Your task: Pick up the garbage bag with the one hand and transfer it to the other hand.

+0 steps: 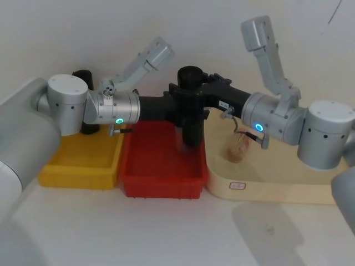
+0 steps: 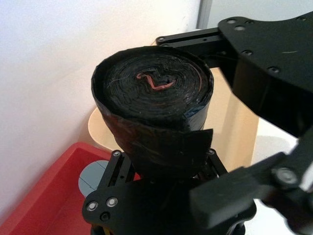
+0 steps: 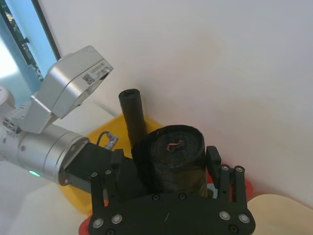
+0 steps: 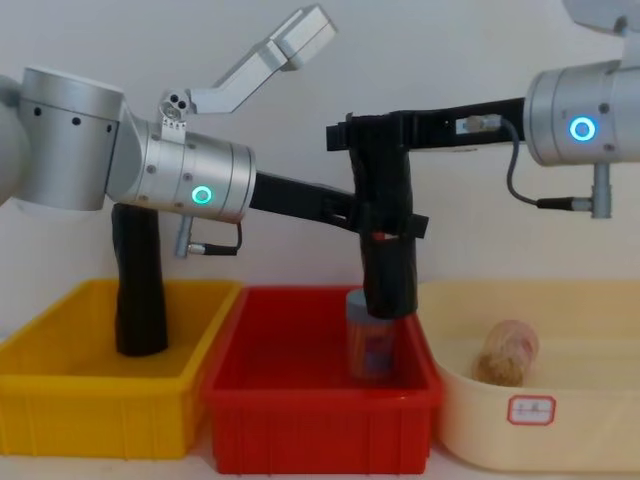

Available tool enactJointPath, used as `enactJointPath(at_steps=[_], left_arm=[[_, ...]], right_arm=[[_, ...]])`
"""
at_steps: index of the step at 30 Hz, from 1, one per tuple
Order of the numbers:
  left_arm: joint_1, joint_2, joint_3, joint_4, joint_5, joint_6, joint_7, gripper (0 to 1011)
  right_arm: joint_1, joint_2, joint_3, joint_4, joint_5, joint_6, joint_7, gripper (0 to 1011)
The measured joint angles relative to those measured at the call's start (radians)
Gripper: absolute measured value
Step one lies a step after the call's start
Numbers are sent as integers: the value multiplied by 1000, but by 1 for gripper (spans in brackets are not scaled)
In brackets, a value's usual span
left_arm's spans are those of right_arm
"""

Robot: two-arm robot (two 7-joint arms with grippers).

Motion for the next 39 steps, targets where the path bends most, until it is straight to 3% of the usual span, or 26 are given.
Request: enactJointPath(at_steps=[21,39], left_arm=[[16,20,10,-42,-5,15,21,433],[29,38,14,-76,-8,23,39,433]], right_arm=[[38,-18,-27,114,-30,-102,-19,1001],[61,-23,-55,141,-23,-114,8,1001]])
